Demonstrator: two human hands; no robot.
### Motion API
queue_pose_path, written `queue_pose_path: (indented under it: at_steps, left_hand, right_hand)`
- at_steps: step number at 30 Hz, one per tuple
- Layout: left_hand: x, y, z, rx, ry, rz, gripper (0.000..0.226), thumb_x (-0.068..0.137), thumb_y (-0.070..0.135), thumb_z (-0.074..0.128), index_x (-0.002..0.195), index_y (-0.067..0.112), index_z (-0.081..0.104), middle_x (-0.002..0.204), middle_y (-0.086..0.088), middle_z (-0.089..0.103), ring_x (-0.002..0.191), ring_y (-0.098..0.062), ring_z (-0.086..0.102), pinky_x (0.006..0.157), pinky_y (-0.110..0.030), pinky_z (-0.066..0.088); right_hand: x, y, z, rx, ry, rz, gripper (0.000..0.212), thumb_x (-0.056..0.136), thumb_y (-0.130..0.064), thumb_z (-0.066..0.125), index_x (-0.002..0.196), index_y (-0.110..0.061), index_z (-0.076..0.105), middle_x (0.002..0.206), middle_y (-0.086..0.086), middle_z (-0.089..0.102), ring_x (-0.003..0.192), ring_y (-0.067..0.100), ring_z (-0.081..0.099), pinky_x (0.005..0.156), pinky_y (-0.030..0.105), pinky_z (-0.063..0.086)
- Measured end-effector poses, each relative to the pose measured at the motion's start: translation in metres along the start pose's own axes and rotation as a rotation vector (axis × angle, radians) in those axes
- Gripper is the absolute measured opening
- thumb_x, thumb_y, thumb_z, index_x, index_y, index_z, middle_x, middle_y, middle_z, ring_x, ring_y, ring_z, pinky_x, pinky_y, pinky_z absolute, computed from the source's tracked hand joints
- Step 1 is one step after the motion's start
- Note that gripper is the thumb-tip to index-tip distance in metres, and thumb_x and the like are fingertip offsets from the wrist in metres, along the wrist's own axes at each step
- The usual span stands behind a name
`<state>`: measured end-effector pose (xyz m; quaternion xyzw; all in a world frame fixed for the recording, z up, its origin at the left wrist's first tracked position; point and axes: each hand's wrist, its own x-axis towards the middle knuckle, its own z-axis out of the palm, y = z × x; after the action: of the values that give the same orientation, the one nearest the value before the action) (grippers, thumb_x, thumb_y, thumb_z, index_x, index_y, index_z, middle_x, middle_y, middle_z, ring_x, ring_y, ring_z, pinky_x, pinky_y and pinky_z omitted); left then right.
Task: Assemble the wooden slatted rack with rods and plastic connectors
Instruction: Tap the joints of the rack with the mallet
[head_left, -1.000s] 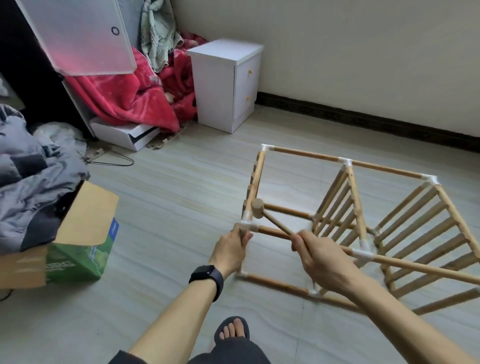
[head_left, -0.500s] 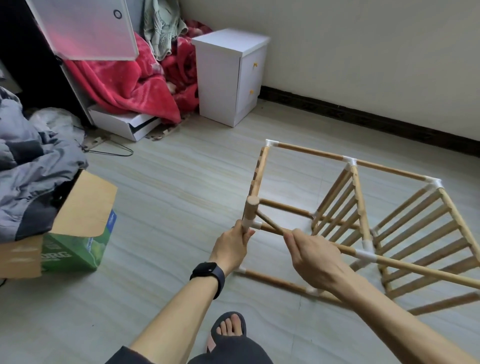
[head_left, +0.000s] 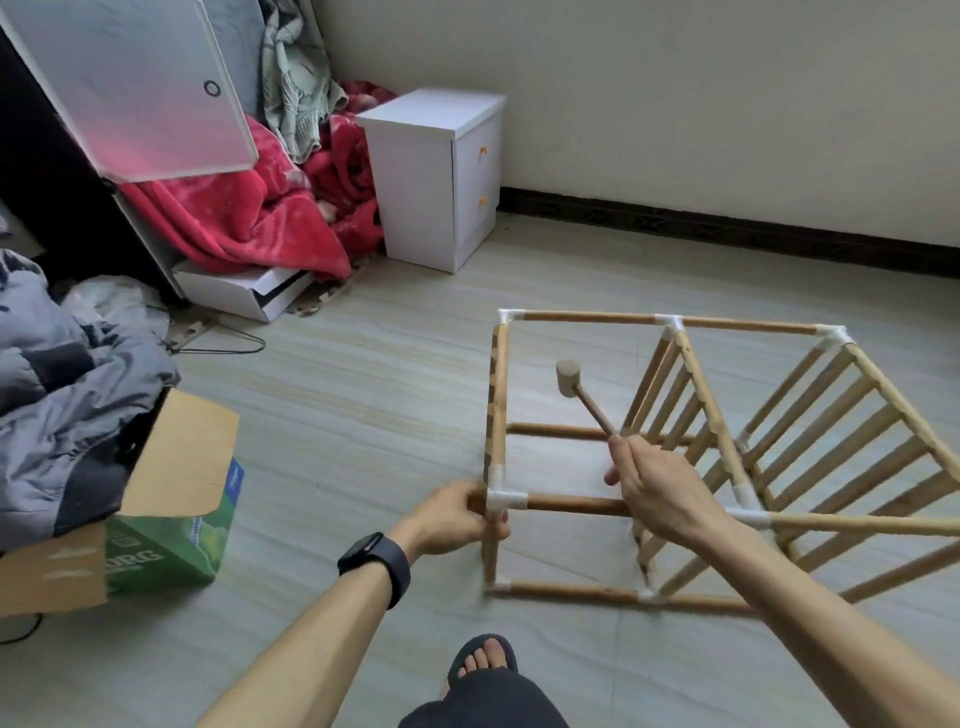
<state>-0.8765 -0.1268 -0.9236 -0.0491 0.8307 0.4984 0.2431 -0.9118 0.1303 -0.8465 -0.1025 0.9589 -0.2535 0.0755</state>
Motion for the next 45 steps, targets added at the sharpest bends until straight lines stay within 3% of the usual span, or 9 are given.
queue_pose_path:
  at_steps: [2, 5, 8, 12, 15, 21, 30, 33, 45]
  left_hand:
    - [-0.005, 0.005, -0.019, 0.052, -0.101, -0.096, 0.027, 0.087, 0.006, 0.069, 0.110, 0.019, 0.066, 0.109, 0.001, 0.072, 0.100, -0.015, 0.066, 0.070, -0.022, 0.050]
    - [0.005, 0.019, -0.046, 0.056, 0.191, -0.150, 0.029, 0.093, 0.008, 0.056, 0.118, 0.020, 0.061, 0.120, -0.004, 0.066, 0.098, -0.014, 0.061, 0.069, -0.025, 0.047]
    - [0.022, 0.050, -0.059, 0.001, 0.419, -0.105, 0.035, 0.100, 0.036, 0.054, 0.131, 0.019, 0.053, 0.132, -0.005, 0.059, 0.116, -0.023, 0.058, 0.089, -0.034, 0.048]
    - [0.055, 0.096, -0.046, 0.073, 0.427, -0.088, 0.067, 0.099, 0.047, 0.050, 0.153, 0.014, 0.027, 0.144, -0.013, 0.050, 0.127, -0.032, 0.053, 0.104, -0.040, 0.045]
    - [0.077, 0.099, -0.017, 0.180, 0.415, -0.137, 0.054, 0.098, 0.025, 0.048, 0.145, 0.011, 0.025, 0.126, -0.016, 0.057, 0.103, -0.033, 0.059, 0.088, -0.044, 0.052]
    - [0.092, 0.094, -0.002, 0.341, 0.571, -0.136, 0.037, 0.091, 0.008, 0.047, 0.125, 0.010, 0.033, 0.103, -0.011, 0.055, 0.085, -0.034, 0.056, 0.072, -0.041, 0.047]
    - [0.096, 0.093, -0.002, 0.345, 0.585, -0.148, 0.039, 0.089, 0.007, 0.047, 0.125, 0.012, 0.034, 0.111, -0.013, 0.059, 0.091, -0.035, 0.056, 0.075, -0.040, 0.045]
    - [0.097, 0.094, -0.002, 0.345, 0.576, -0.144, 0.040, 0.087, 0.006, 0.048, 0.124, 0.011, 0.033, 0.116, -0.016, 0.059, 0.099, -0.040, 0.058, 0.075, -0.040, 0.042]
    - [0.098, 0.093, -0.002, 0.354, 0.587, -0.142, 0.042, 0.088, 0.008, 0.049, 0.127, 0.012, 0.034, 0.117, -0.015, 0.060, 0.101, -0.039, 0.059, 0.076, -0.040, 0.043]
  right_hand:
    - [-0.011, 0.012, 0.008, -0.010, -0.059, 0.081, 0.044, 0.107, -0.047, 0.025, 0.091, -0.021, 0.056, 0.075, -0.003, 0.071, 0.064, 0.011, 0.070, 0.074, 0.042, 0.058]
    - [-0.029, 0.020, 0.017, -0.050, -0.055, 0.108, 0.046, 0.105, -0.054, 0.020, 0.089, -0.026, 0.053, 0.070, -0.004, 0.071, 0.053, 0.009, 0.067, 0.068, 0.041, 0.059]
    - [-0.041, 0.020, 0.014, 0.039, -0.105, 0.132, 0.045, 0.106, -0.050, 0.025, 0.089, -0.023, 0.057, 0.074, -0.002, 0.070, 0.057, 0.009, 0.069, 0.067, 0.036, 0.060]
    - [-0.043, 0.016, 0.006, 0.154, -0.207, 0.189, 0.048, 0.107, -0.048, 0.028, 0.090, -0.017, 0.061, 0.077, 0.003, 0.072, 0.058, 0.013, 0.072, 0.068, 0.034, 0.060]
    - [-0.039, 0.017, 0.006, 0.254, -0.252, 0.222, 0.050, 0.107, -0.047, 0.031, 0.089, -0.014, 0.063, 0.074, 0.000, 0.072, 0.058, 0.015, 0.072, 0.060, 0.031, 0.059]
    - [0.013, 0.025, 0.004, 0.269, 0.012, 0.116, 0.047, 0.106, -0.047, 0.031, 0.079, -0.019, 0.058, 0.062, 0.001, 0.061, 0.055, 0.015, 0.056, 0.058, 0.040, 0.047]
    - [0.130, -0.030, 0.017, 0.071, 0.164, -0.149, 0.044, 0.108, -0.047, 0.020, 0.092, -0.017, 0.048, 0.069, 0.001, 0.058, 0.063, 0.028, 0.055, 0.057, 0.042, 0.043]
    - [0.144, -0.034, 0.024, -0.089, 0.051, -0.041, 0.045, 0.108, -0.047, 0.016, 0.093, -0.015, 0.044, 0.081, 0.006, 0.059, 0.073, 0.032, 0.052, 0.064, 0.041, 0.038]
    - [0.147, -0.031, 0.020, -0.136, 0.093, -0.063, 0.046, 0.107, -0.048, 0.016, 0.097, -0.019, 0.050, 0.081, 0.005, 0.061, 0.074, 0.031, 0.055, 0.065, 0.040, 0.039]
